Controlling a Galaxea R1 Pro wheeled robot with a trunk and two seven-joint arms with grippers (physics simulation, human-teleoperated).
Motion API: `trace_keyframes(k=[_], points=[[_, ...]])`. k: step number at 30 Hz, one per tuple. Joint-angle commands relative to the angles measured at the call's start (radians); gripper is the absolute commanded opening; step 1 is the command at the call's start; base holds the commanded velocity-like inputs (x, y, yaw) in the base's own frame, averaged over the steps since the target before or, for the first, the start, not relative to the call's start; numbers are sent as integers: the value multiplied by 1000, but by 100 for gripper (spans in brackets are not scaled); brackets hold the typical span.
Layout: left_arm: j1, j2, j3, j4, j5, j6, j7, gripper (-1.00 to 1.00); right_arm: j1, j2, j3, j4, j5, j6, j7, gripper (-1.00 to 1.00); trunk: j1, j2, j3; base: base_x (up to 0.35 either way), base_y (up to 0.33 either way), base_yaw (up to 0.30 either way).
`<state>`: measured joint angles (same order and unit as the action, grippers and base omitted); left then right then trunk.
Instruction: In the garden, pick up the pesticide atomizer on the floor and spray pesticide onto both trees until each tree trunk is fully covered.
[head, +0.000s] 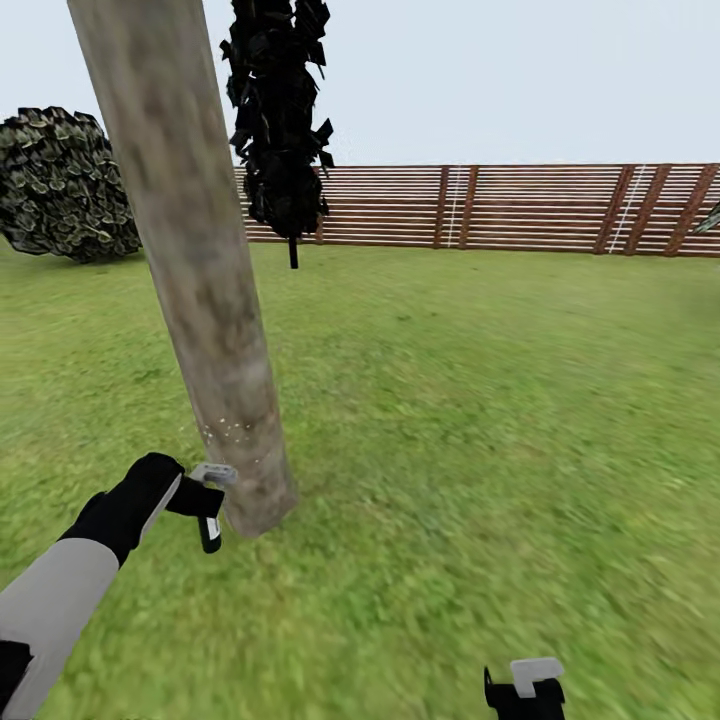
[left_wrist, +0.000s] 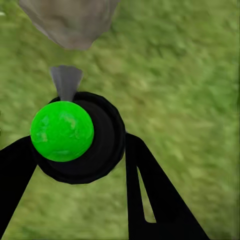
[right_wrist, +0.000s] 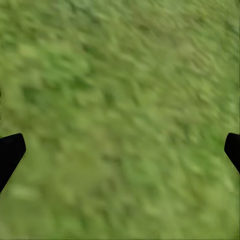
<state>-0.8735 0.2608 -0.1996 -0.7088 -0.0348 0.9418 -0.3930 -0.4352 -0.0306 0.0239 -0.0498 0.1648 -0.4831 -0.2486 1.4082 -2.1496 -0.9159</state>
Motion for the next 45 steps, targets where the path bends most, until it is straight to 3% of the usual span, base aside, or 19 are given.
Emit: trace_keyframes(k=[1, 5, 7, 11, 15, 18, 21, 28, 36, 45], points=[[1, 9, 18, 12, -8, -5, -1, -100, 0, 0, 2, 1, 10, 0, -9, 100, 0, 0, -1, 31, -25, 274], [28, 10, 25, 37, -9, -16, 74, -100, 0, 0, 2, 1, 10, 0, -9, 100, 0, 0, -1, 7, -5, 276], [37, 0, 25, 41, 0, -56, 103, -100, 0, 0, 2, 1, 10, 0, -9, 100, 0, 0, -1, 1, -1, 260], [39, -46, 27, 56, -2, -77, 115, -100, 0, 0, 2, 1, 10, 0, -9, 100, 0, 0, -1, 0, 0, 159], [47, -65, 27, 90, 1, -83, 116, -100, 0, 0, 2, 1, 11, 0, -9, 100, 0, 0, -1, 0, 0, 11], [75, -71, 27, 97, 1, -181, 117, -100, 0, 0, 2, 1, 12, 0, -11, 100, 0, 0, -1, 46, -13, 1], [85, -71, 27, 91, -1, -230, 128, -100, 0, 0, 2, 1, 12, 0, -11, 100, 0, 0, -1, 203, -112, 0], [88, -85, 28, 83, 0, -238, 176, -100, 0, 3, 2, 1, 10, 0, -12, 100, 0, 0, -1, 138, -229, 14], [90, -95, 25, 95, -1, -238, 213, -100, 0, 5, 3, 1, 11, 1, -12, 100, 0, 0, -1, 3, -276, 248], [90, -94, 27, 95, -2, -238, 217, -100, 0, 4, 2, 1, 10, 1, -12, 100, 0, 0, -1, 24, -278, 136]])
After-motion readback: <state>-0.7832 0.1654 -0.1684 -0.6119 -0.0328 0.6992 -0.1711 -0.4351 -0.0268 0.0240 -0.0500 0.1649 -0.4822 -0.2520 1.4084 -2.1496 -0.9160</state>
